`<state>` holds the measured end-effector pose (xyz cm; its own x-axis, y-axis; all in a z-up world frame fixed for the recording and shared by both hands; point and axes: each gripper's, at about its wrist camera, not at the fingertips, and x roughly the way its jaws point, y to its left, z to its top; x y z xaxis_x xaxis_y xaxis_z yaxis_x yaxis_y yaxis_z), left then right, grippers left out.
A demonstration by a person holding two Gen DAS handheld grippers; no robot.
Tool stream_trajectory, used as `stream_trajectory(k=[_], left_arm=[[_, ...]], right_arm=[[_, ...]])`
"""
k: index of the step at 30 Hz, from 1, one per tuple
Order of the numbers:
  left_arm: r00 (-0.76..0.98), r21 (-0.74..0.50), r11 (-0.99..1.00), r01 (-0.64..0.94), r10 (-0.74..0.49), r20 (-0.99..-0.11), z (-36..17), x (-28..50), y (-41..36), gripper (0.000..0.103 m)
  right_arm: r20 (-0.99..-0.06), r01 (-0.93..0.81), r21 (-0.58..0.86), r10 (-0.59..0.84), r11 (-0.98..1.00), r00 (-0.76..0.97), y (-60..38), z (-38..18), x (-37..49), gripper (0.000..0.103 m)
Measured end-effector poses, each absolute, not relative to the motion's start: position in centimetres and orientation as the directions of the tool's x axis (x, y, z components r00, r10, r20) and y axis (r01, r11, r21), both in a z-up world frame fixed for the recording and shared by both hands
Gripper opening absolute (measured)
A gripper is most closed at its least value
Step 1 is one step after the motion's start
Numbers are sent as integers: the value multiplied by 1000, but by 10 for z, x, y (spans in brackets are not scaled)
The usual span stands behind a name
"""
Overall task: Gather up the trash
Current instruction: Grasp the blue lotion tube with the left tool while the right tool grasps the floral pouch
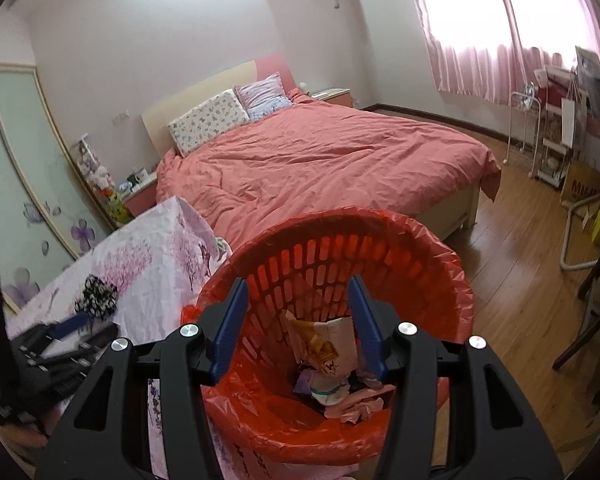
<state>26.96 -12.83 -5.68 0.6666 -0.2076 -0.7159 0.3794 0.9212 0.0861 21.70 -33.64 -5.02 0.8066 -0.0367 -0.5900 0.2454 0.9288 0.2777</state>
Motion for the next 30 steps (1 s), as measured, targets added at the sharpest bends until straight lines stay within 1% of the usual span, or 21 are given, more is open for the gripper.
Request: stream_trajectory(k=[5, 10, 14, 18, 22, 23, 25, 26, 28, 30], left_arm=[[710, 103, 968, 228, -93, -698, -50, 291, -55, 71], [689, 79, 994, 74, 6, -725, -61, 323, -3, 71], [655, 43, 998, 41, 6, -756, -73, 349, 11, 65], [641, 50, 998, 49, 7, -767, -84, 365, 2, 62], [637, 24, 999, 37, -5, -771, -88, 382, -3, 60], [636, 22, 999, 31, -3, -772, -88, 386, -5, 59], [627, 25, 999, 24, 4, -779, -90, 393, -8, 52], [619, 29, 999, 20, 10, -786, -92, 396, -10, 47], [614, 24, 1000, 14, 10, -789, -95, 398, -11, 43], [620, 30, 999, 19, 12, -784, -96, 396, -13, 31]], right_arm=[[-598, 230, 209, -62, 951, 799, -311, -50, 219, 52], [-601, 195, 185, -47, 963, 798, -288, -53, 223, 52], [-606, 161, 186, -16, 969, 795, -274, -54, 229, 52], [-616, 131, 175, 5, 976, 787, -260, -55, 235, 52], [-627, 116, 172, 18, 978, 779, -255, -58, 240, 52], [-630, 113, 172, 21, 979, 776, -255, -59, 241, 52], [-637, 109, 170, 24, 979, 770, -253, -60, 241, 52], [-639, 108, 169, 25, 980, 769, -252, -61, 242, 52], [-642, 103, 167, 29, 981, 766, -248, -61, 243, 52], [-644, 99, 162, 30, 982, 765, -239, -60, 244, 52]])
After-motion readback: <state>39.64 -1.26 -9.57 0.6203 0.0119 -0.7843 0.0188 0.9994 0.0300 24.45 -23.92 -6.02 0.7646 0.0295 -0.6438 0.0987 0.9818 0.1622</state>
